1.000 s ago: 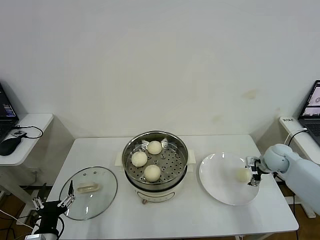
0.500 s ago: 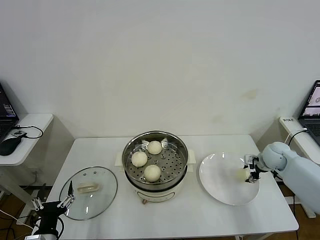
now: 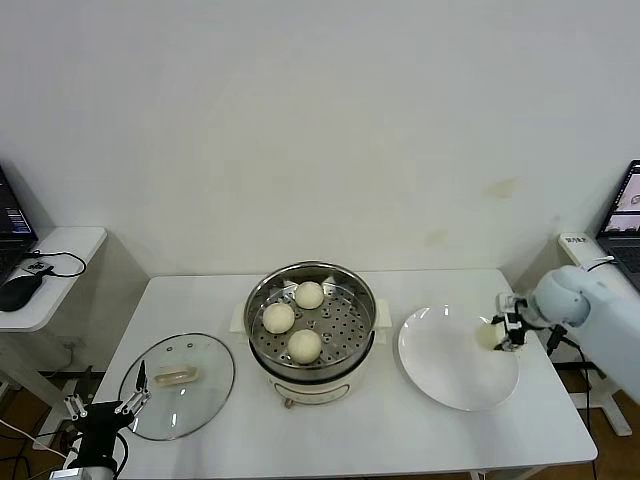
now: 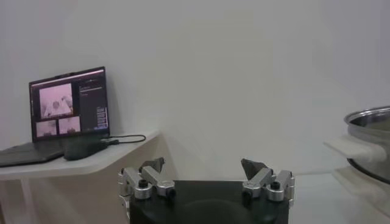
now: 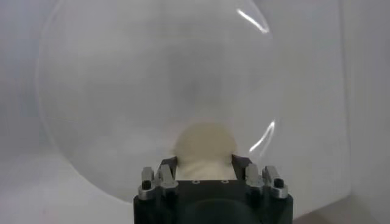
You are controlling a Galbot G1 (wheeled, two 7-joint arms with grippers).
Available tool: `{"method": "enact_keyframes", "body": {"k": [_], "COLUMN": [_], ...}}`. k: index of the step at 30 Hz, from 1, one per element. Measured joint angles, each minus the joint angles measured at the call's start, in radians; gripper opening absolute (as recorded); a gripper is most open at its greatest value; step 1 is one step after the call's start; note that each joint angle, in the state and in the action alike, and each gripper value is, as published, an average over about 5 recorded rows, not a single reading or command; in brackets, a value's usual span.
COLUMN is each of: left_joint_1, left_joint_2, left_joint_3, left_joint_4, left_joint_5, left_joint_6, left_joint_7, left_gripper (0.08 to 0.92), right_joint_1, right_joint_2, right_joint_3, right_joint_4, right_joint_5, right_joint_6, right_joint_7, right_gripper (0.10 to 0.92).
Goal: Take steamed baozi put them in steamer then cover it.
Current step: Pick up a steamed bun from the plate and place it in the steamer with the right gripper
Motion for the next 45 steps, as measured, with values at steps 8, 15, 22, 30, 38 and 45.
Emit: {"method": "enact_keyframes", "body": {"k": [8, 15, 22, 30, 38, 45], "left_joint_1": [-0.005, -0.008, -0.006, -0.01, -0.02, -0.023], "left_joint_2": [0.006, 0.006, 0.002, -0.004, -0.008, -0.004], "left_joint_3": [0.004, 0.01, -0.003, -0.016, -0.016, -0.017], "left_joint_4": [-0.005, -0.006, -0.01, -0.011, -0.008, -0.001], "left_joint_5": [0.001, 0.001, 0.001, 0.0, -0.001, -0.002], "left_joint_6": [0.003, 0.003, 0.0, -0.002, -0.002, -0.003], "left_joint_7": [0.001, 0.001, 0.0, 0.0, 0.0, 0.0], "left_gripper": [0.823, 0.823, 0.823, 0.823, 0.823, 0.823], "right_joint_1": [0.301, 0.542, 0.664, 0.701, 0.681, 0.64], "right_joint_2": [-0.029, 0.025, 0.155, 0.299, 0.39, 0.43], "right_joint_3": [-0.221, -0.415, -0.546, -0.635, -0.687, -0.705], "right_joint_4": [0.145, 0.262, 0.301, 0.29, 0.258, 0.226], "right_joint_5": [0.201, 0.425, 0.622, 0.747, 0.785, 0.777], "right_joint_6": [-0.087, -0.197, -0.274, -0.32, -0.341, -0.351], "right_joint_7": [0.029, 0.112, 0.228, 0.343, 0.419, 0.444], "right_gripper": [0.599, 0.603, 0.61, 0.611, 0.612, 0.614]}}
